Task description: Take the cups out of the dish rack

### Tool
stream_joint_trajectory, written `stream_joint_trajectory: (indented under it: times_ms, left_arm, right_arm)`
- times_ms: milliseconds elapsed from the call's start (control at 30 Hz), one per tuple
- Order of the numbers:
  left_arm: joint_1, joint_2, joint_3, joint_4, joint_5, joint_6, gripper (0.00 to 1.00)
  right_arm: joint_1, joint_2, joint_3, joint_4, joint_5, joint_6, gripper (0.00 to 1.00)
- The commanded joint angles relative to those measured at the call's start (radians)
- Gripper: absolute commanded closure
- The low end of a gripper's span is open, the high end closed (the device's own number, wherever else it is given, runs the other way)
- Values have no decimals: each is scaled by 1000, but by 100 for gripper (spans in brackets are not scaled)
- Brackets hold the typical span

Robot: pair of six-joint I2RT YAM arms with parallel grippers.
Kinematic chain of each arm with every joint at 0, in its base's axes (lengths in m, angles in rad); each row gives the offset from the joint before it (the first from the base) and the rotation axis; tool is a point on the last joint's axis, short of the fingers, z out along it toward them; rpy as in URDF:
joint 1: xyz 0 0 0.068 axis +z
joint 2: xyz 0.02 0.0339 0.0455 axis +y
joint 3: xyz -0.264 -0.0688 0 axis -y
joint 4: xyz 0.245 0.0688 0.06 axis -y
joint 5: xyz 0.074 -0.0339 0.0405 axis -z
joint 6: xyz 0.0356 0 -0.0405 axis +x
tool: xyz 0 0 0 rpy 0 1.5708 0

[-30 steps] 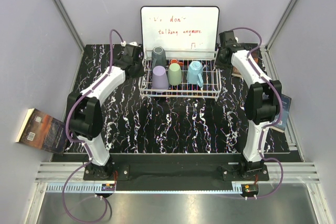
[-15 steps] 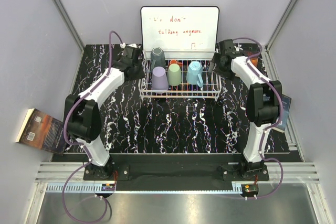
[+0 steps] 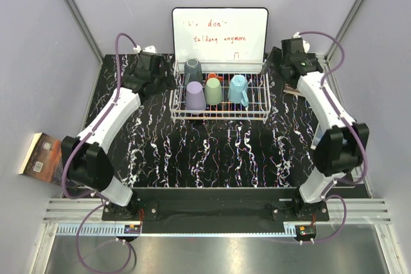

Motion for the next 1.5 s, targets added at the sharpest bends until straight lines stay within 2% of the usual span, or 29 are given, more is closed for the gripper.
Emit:
stream_joint_trajectory:
  times_ms: [0, 100, 233, 433, 667, 1033, 1367, 1433, 1467]
  left_arm:
    - [-23, -115, -21, 5, -24, 41, 15]
    - [-51, -199, -85, -2, -41, 35, 15]
    - [-78, -339, -197, -19, -43, -1, 15]
    - [-121, -582, -369, -102, -46, -48, 14]
    - [-147, -687, -466, -154, -69, -119, 14]
    - [-189, -753, -541, -203, -93, -182, 13]
    - [-209, -719, -536, -209, -122, -186, 13]
    - [-212, -712, -535, -209, -127, -188, 14]
    - [-213, -710, -535, -209, -129, -189, 13]
  right_arm:
    - [87, -181, -62, 32, -16, -47, 1]
    - [174, -230, -119, 18, -10, -91, 1]
    - [207, -200, -158, 9, -49, -90, 1]
    - [242, -109, -95, 23, -5, -104, 0]
    - [244, 61, 65, 27, -36, -116, 0]
    - [245, 235, 194, 50, -30, -105, 0]
    - [245, 370, 256, 50, 1, -111, 0]
    - [245, 373, 258, 49, -8, -107, 6]
    - [245, 373, 255, 50, -10, -107, 15]
